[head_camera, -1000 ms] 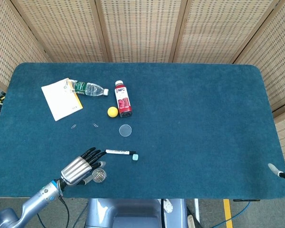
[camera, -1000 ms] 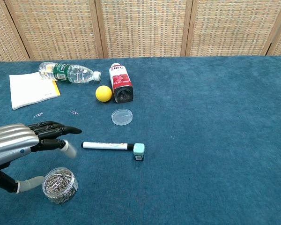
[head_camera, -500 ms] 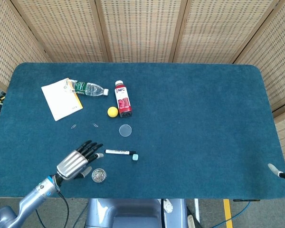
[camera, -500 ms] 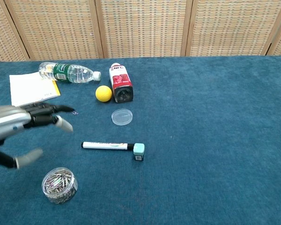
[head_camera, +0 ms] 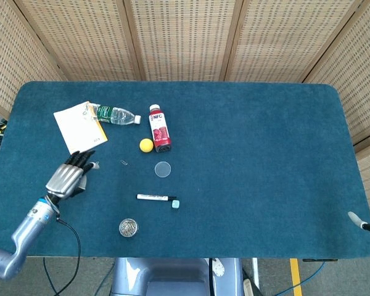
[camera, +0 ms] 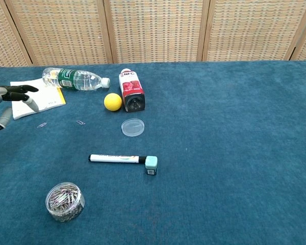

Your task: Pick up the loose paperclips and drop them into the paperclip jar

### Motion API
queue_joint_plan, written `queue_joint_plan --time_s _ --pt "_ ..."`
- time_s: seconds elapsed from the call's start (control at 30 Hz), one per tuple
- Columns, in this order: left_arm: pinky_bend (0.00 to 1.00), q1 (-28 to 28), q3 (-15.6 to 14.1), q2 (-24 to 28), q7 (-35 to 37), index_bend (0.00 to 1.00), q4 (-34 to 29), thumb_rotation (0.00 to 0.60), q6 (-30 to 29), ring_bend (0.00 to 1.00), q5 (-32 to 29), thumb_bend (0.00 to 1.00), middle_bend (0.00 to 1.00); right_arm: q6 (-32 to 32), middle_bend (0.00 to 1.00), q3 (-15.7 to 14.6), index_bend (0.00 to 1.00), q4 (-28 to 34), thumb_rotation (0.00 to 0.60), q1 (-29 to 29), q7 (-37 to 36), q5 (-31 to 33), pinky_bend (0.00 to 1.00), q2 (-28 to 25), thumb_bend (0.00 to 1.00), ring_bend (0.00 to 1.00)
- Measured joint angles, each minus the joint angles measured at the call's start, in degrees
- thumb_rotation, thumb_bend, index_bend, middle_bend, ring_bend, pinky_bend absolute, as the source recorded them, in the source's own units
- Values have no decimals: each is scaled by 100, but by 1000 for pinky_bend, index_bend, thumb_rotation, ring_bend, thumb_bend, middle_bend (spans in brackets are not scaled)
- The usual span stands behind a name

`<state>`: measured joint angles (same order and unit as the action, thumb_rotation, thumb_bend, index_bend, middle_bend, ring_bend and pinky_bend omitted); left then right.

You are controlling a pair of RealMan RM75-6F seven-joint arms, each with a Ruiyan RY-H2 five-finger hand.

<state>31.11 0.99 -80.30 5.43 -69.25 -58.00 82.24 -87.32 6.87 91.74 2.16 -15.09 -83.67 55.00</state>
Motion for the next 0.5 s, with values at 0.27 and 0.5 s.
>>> queue_joint_plan --time_s 0.27,0.5 --pt "0 247 283 -513 260 296 1288 600 898 0 -641 897 0 120 0 27 37 16 600 52 170 121 0 41 0 0" --pt "0 431 392 -924 605 298 1899 600 1142 0 -683 897 0 155 0 32 37 16 600 64 203 154 0 51 0 0"
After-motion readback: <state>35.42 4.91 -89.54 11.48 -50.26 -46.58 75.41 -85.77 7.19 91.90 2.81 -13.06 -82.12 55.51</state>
